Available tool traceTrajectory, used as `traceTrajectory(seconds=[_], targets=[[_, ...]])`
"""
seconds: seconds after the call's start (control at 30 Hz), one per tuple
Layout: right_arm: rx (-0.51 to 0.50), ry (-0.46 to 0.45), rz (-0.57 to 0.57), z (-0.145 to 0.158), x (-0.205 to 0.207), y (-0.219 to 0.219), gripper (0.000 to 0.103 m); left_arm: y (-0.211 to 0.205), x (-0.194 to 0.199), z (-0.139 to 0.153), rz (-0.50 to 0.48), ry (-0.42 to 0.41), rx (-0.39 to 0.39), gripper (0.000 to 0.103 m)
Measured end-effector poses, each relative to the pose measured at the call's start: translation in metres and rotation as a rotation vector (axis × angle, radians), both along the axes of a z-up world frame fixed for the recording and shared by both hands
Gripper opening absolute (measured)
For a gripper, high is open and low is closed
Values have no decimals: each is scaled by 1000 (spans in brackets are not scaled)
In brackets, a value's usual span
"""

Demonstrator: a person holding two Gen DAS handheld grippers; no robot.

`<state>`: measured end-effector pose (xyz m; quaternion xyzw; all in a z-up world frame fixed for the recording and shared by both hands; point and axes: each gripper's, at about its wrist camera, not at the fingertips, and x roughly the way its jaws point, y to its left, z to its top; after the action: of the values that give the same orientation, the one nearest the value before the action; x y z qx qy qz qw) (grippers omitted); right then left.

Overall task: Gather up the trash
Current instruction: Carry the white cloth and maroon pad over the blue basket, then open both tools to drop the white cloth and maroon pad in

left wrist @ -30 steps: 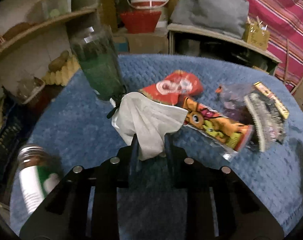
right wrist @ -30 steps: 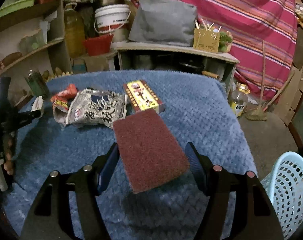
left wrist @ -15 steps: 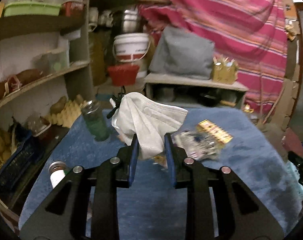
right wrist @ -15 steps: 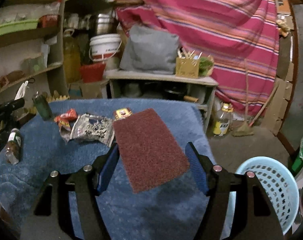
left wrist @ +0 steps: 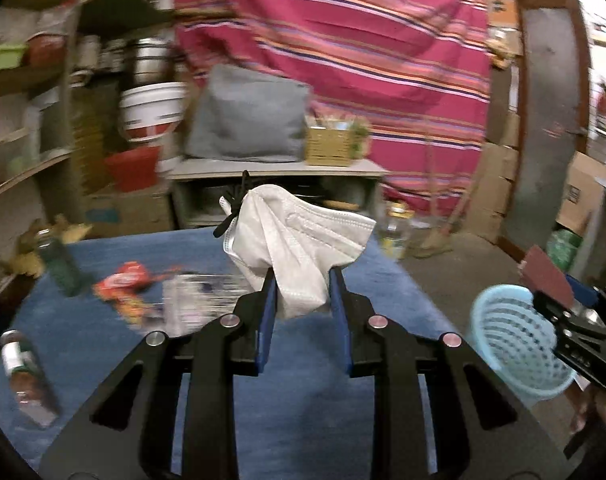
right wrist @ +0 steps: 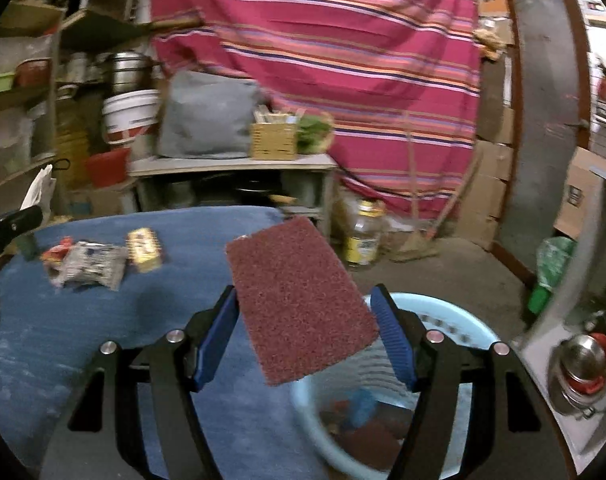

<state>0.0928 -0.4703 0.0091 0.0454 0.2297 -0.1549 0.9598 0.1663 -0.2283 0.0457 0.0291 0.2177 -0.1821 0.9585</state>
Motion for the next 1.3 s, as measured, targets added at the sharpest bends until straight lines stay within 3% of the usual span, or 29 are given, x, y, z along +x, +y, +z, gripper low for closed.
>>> traceTrajectory(seconds=[0.3,0.77,0.87,0.93,1.07,1.13,1.3], targets=[[83,25,-185,-19,-38,-90,67,-115,-17,-32,-189,55,8,25],[130,65,-300,-44,-62,-151,67,-231,-28,-72,-406,110,60,30],[131,70,-303,-46,-63,-153,67,-237,-25,-77,-420,132,54,37],[131,74,-301,-48,-62,-155,67,-236,-25,-77,-417,132,51,54],[135,80,-296,-50,-61,-156,67,-224,-22,-68,-403,132,11,68],[133,86,-293,-51,-59,-154,67,-213,-19,-63,-371,125,-10,81],[136,96,-280,-53,-52,-150,67,-186,-11,-51,-291,98,-36,93]])
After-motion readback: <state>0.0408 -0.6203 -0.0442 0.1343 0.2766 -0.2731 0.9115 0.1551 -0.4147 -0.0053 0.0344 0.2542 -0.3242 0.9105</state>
